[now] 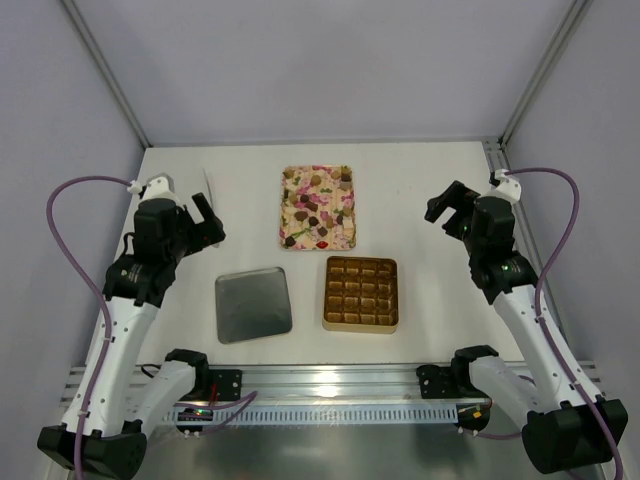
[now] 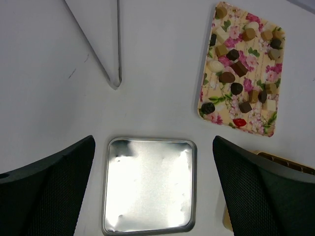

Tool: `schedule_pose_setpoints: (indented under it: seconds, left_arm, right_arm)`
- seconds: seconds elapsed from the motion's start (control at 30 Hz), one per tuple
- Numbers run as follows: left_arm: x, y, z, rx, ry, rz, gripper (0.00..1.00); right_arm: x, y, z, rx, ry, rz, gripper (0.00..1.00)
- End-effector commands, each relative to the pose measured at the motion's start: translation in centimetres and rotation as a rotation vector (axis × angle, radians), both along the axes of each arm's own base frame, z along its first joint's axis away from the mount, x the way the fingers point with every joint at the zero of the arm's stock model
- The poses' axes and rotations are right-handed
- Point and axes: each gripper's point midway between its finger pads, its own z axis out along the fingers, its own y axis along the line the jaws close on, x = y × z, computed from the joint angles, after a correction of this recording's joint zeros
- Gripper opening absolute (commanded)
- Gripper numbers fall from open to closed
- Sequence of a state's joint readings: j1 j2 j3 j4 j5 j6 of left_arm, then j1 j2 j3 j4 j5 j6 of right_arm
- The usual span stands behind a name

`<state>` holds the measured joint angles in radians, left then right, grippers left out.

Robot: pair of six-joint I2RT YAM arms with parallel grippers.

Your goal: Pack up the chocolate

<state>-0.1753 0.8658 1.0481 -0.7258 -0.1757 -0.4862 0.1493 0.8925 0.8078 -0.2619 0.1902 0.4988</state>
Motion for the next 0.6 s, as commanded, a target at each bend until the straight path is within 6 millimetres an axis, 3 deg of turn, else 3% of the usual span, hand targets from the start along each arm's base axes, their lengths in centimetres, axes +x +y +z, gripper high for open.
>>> schedule_pose_setpoints:
  seconds: [0.0, 0.33, 0.43, 0.57]
  left_arm:
    - [0.1, 0.6, 0.6, 0.012, -0.030, 0.025, 1.00]
    - [0.3, 1.9, -0.2, 0.042, -0.005, 0.104, 1.00]
    - [1.4, 2.5, -0.2, 0.066, -0.003, 0.143, 1.00]
    - [4.8, 3.1, -1.7, 0.112, 0.045, 0.194, 1.00]
  right_arm:
    - [0.0, 0.0, 1.9, -0.007, -0.069, 0.008, 1.00]
    - [-0.3, 0.4, 2.1, -0.040, -0.066, 0.052, 1.00]
    - [-0.3, 0.8, 2.0, -0.041, -0.060, 0.078, 1.00]
    - [-0.1, 2.0, 1.9, -0.016, -0.046, 0.141, 1.00]
